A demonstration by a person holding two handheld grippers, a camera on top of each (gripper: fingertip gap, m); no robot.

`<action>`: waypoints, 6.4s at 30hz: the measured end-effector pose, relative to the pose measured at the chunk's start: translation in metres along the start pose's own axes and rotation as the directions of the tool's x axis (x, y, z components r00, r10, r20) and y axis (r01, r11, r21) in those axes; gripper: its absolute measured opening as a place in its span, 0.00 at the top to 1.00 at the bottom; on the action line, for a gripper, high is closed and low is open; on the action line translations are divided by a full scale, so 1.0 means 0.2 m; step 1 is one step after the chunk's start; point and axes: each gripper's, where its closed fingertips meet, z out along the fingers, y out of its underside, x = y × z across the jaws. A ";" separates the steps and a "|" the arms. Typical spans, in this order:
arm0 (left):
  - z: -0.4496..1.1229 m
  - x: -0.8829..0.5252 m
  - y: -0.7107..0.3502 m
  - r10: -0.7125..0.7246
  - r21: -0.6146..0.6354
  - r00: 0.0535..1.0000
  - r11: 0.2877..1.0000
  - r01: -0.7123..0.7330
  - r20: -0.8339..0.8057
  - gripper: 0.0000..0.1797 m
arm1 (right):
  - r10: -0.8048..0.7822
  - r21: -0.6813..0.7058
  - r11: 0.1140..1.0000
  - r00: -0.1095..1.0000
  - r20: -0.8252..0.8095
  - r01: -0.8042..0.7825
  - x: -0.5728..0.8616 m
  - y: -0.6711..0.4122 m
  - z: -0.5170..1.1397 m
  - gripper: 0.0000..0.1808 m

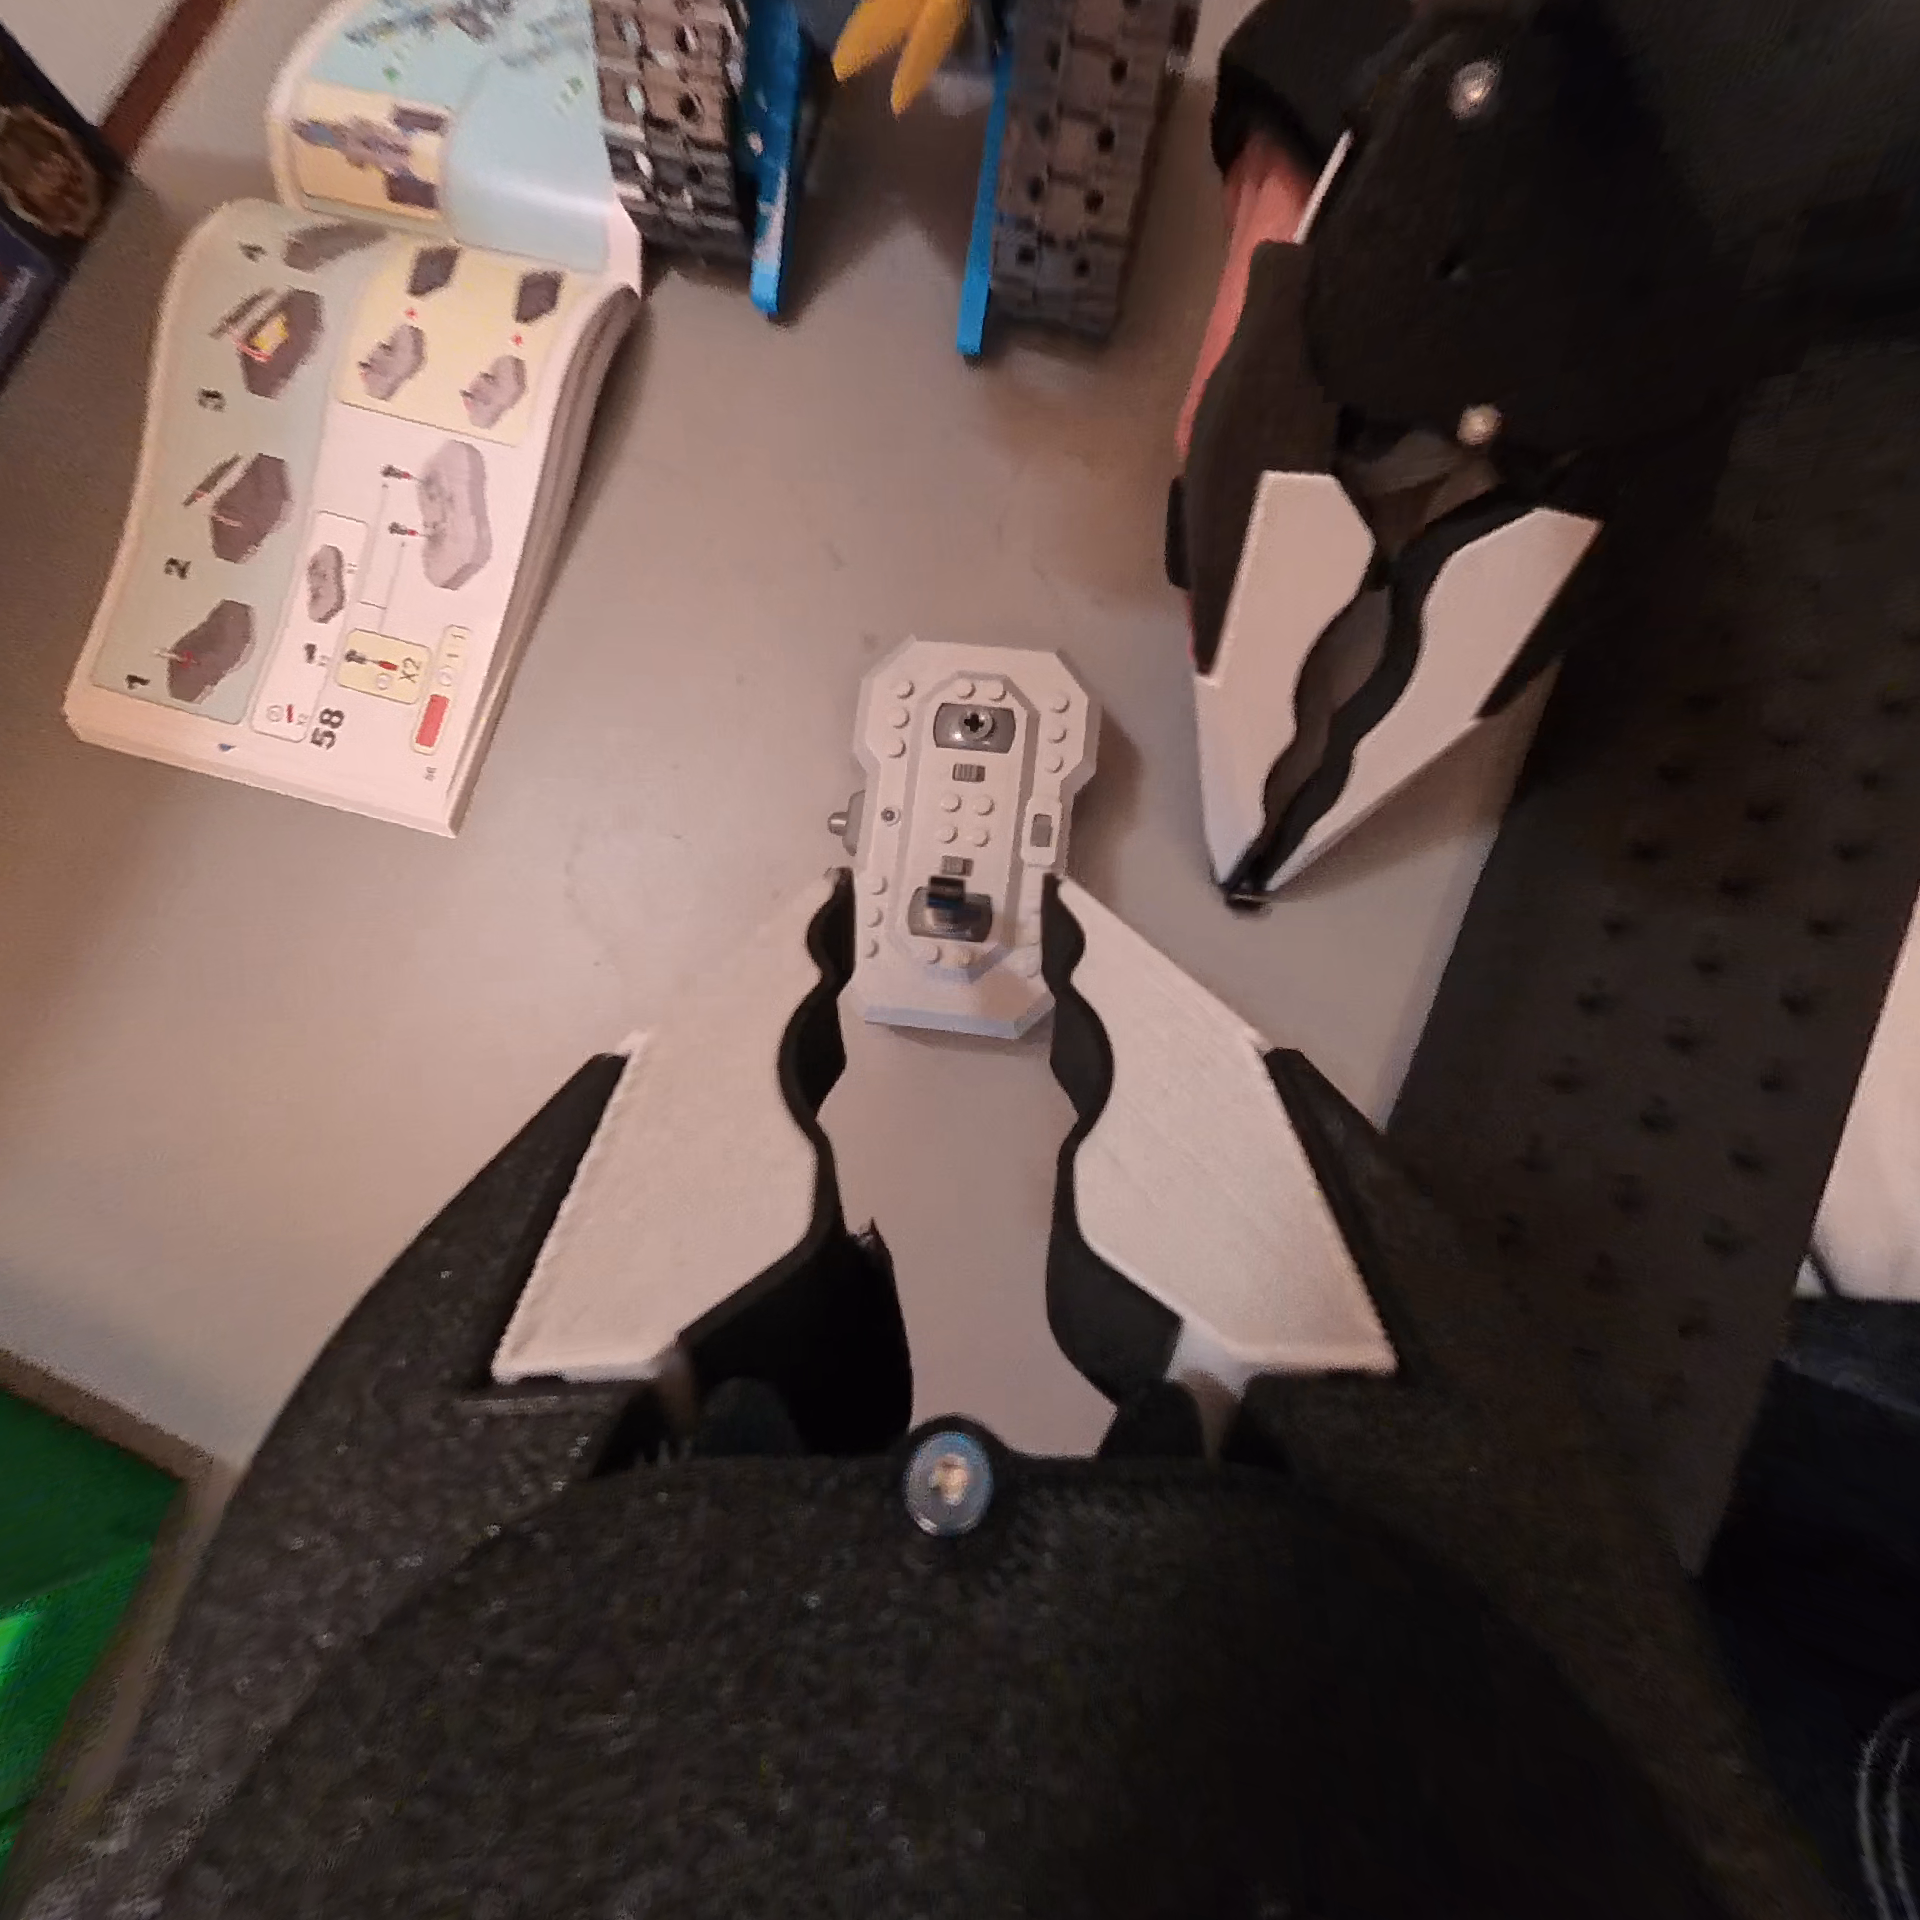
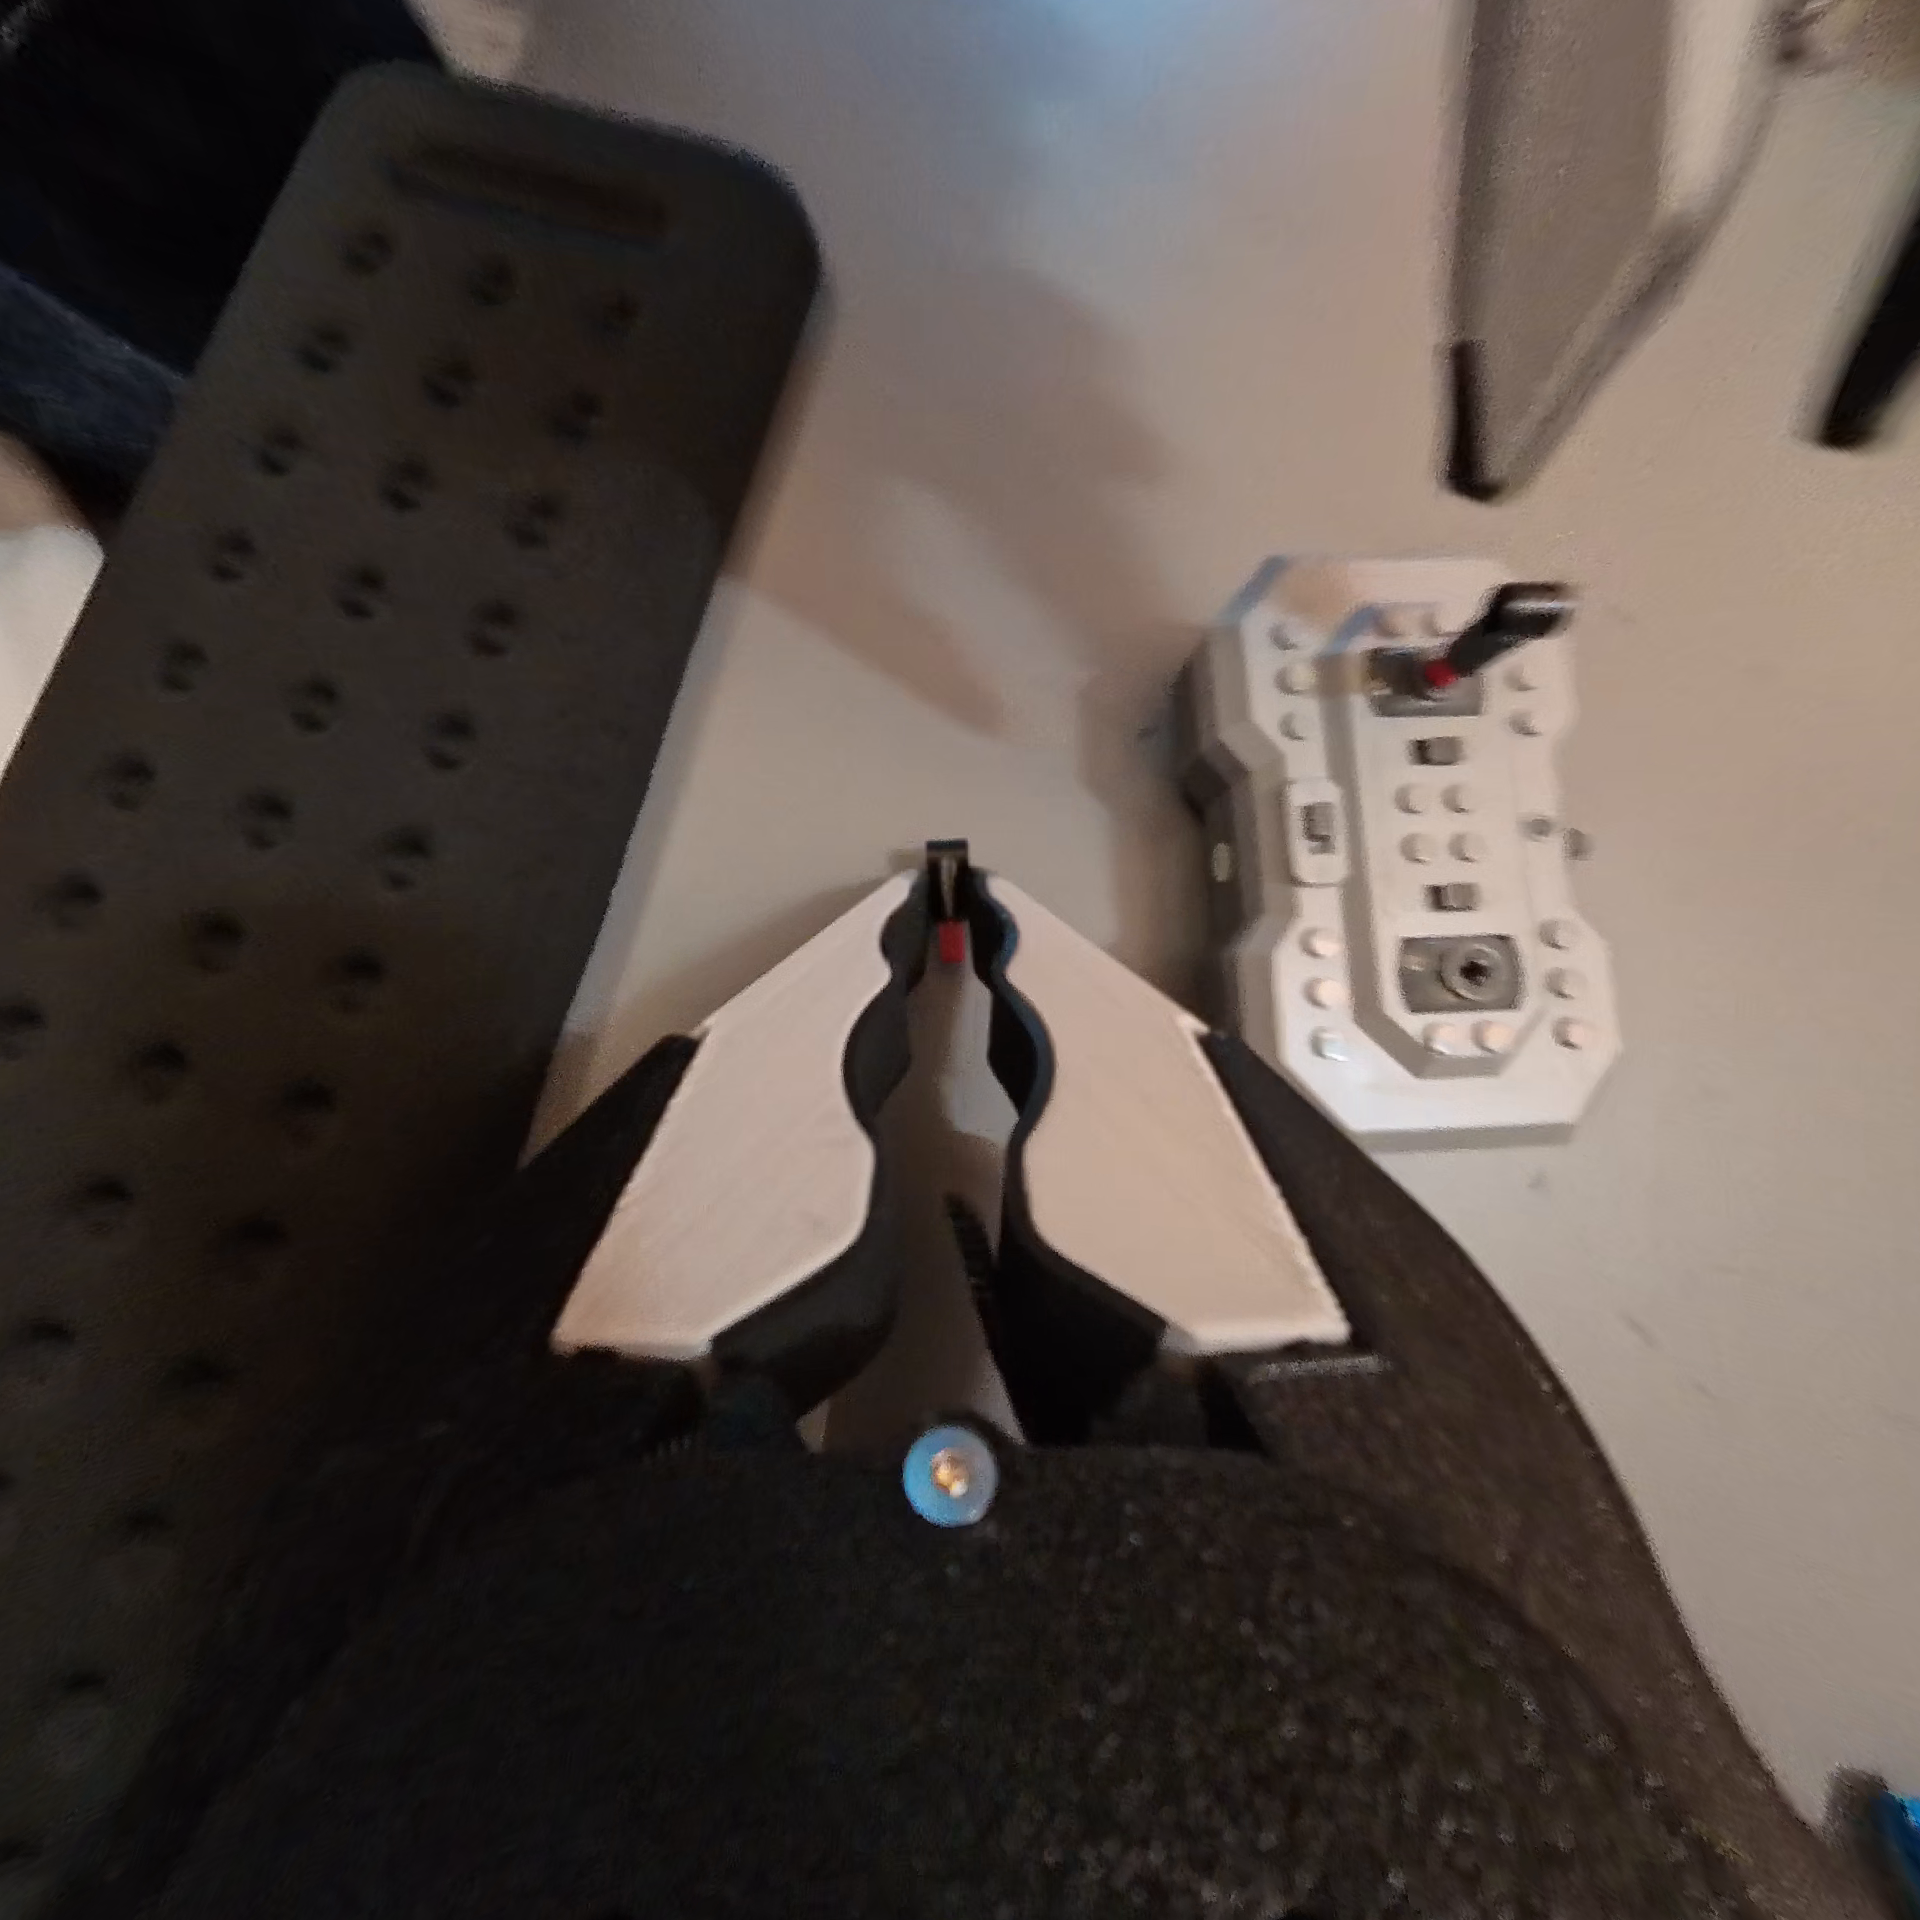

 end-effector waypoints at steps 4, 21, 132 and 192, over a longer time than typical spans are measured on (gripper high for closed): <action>-0.05 0.08 -0.03 -0.140 0.202 0.989 0.969 0.145 -0.041 0.82 | 0.217 0.351 0.920 0.972 -0.089 -0.173 0.23 -0.20 -0.23 0.97; -0.02 0.23 -0.28 -0.240 0.568 0.948 0.760 0.316 -0.208 0.99 | 0.373 0.715 0.492 0.862 0.344 -0.498 0.22 -0.42 -0.48 0.97; 0.07 0.03 -0.19 -0.637 0.460 0.706 0.550 0.697 -0.310 0.59 | 0.192 0.196 0.977 0.735 -0.650 -0.082 0.45 -0.27 -0.29 0.60; 0.05 0.01 -0.13 -0.651 0.423 0.655 0.507 0.751 -0.384 0.60 | 0.059 -0.004 0.997 0.764 -0.643 -0.080 0.42 -0.09 -0.27 0.66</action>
